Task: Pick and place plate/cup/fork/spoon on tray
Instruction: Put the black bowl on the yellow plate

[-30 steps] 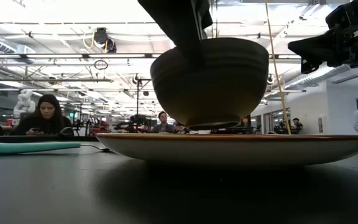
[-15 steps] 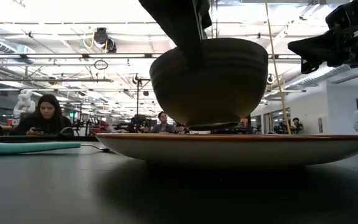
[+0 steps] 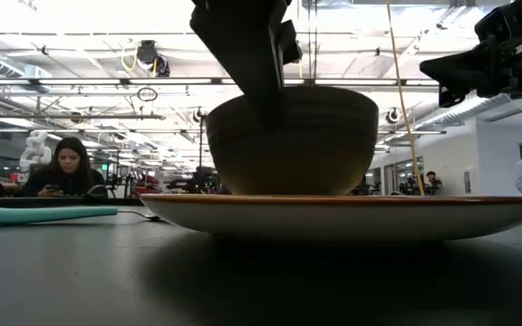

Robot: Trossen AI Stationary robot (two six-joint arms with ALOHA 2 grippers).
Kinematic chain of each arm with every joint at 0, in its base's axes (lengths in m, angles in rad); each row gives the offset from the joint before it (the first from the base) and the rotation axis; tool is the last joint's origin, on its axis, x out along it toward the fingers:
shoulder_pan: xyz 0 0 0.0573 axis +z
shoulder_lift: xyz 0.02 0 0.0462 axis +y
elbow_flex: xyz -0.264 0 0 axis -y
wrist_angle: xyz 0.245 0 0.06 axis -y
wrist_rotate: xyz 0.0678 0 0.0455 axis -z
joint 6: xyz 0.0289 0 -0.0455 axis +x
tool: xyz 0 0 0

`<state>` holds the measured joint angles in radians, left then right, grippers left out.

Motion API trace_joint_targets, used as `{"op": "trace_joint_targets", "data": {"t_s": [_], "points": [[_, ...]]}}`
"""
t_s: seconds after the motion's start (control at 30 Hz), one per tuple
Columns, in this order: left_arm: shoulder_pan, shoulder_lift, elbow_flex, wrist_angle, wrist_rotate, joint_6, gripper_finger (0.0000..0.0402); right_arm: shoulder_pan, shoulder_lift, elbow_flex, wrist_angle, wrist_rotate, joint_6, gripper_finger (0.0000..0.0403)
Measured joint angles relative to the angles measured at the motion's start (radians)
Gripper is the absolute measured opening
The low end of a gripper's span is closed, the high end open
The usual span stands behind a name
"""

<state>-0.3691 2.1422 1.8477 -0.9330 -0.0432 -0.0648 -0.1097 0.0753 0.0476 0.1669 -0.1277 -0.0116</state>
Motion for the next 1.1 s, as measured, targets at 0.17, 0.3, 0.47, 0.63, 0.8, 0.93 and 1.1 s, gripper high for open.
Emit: {"op": "trace_joint_targets", "data": {"t_s": [0.17, 0.3, 0.47, 0.63, 0.8, 0.93, 1.1], "points": [[-0.001, 0.000, 0.000, 0.000, 0.000, -0.001, 0.0010, 0.000, 0.000, 0.000, 0.000, 0.000, 0.000, 0.0000], [-0.007, 0.000, 0.000, 0.004, -0.002, -0.006, 0.0006, 0.000, 0.000, 0.000, 0.000, 0.000, 0.001, 0.0000], [-0.019, 0.000, -0.014, 0.027, -0.008, -0.024, 0.0007, 0.000, 0.000, 0.000, 0.000, 0.000, 0.001, 0.0000], [-0.027, -0.004, -0.067, 0.073, -0.018, -0.038, 0.0010, 0.000, 0.000, 0.000, 0.000, 0.000, 0.001, 0.0000], [-0.027, -0.006, -0.084, 0.077, -0.039, -0.050, 0.0006, 0.000, 0.000, 0.000, 0.000, 0.000, 0.012, 0.0000], [-0.027, -0.005, -0.084, 0.076, -0.048, -0.049, 0.0013, 0.000, 0.000, 0.000, 0.000, 0.000, 0.012, 0.0000], [-0.022, -0.005, -0.085, 0.072, -0.021, -0.042, 0.0006, 0.000, 0.000, 0.000, 0.001, 0.000, 0.012, 0.0000]]}}
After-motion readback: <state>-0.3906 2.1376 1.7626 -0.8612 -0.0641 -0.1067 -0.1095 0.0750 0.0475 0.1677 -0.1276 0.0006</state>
